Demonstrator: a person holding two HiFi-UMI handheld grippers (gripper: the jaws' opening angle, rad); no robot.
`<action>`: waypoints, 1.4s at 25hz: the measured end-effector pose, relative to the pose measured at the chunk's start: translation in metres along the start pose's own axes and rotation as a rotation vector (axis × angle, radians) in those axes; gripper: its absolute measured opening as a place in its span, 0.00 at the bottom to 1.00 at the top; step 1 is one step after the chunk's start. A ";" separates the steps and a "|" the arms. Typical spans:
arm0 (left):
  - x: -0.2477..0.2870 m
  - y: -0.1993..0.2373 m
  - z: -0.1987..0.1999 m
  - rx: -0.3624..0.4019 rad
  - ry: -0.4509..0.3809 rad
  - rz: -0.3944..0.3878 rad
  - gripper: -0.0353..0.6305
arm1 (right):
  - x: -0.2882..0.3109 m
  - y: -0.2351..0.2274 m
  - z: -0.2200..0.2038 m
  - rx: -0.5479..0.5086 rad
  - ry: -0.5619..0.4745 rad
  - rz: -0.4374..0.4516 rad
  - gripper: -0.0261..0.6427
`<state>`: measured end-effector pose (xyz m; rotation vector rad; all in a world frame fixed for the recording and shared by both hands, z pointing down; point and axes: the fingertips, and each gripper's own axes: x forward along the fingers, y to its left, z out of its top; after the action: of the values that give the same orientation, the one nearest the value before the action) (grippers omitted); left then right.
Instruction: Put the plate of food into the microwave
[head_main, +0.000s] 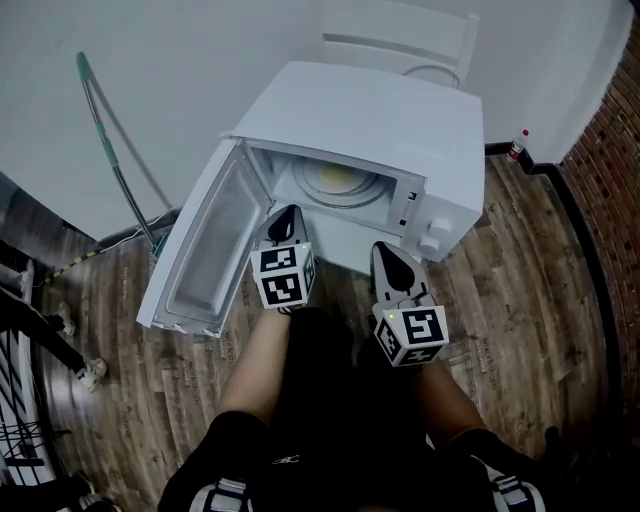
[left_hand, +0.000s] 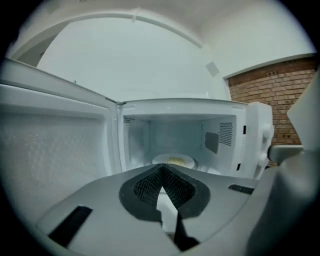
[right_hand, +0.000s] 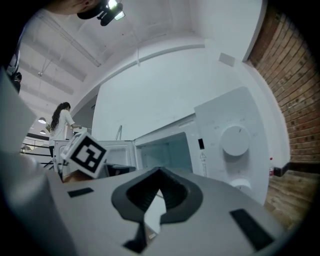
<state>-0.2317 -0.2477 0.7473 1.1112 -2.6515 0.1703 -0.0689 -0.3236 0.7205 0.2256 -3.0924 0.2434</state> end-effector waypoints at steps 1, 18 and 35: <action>-0.008 -0.003 -0.005 -0.012 0.008 -0.011 0.05 | 0.004 0.001 0.002 -0.002 -0.006 0.000 0.05; -0.118 -0.032 0.294 -0.018 0.030 -0.201 0.05 | 0.051 0.064 0.292 0.043 0.044 -0.037 0.05; -0.227 -0.069 0.503 -0.009 -0.030 -0.348 0.05 | -0.015 0.100 0.540 -0.014 -0.074 -0.108 0.05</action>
<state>-0.1268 -0.2449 0.2006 1.5572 -2.4307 0.0744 -0.0798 -0.3095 0.1719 0.4092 -3.1408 0.2147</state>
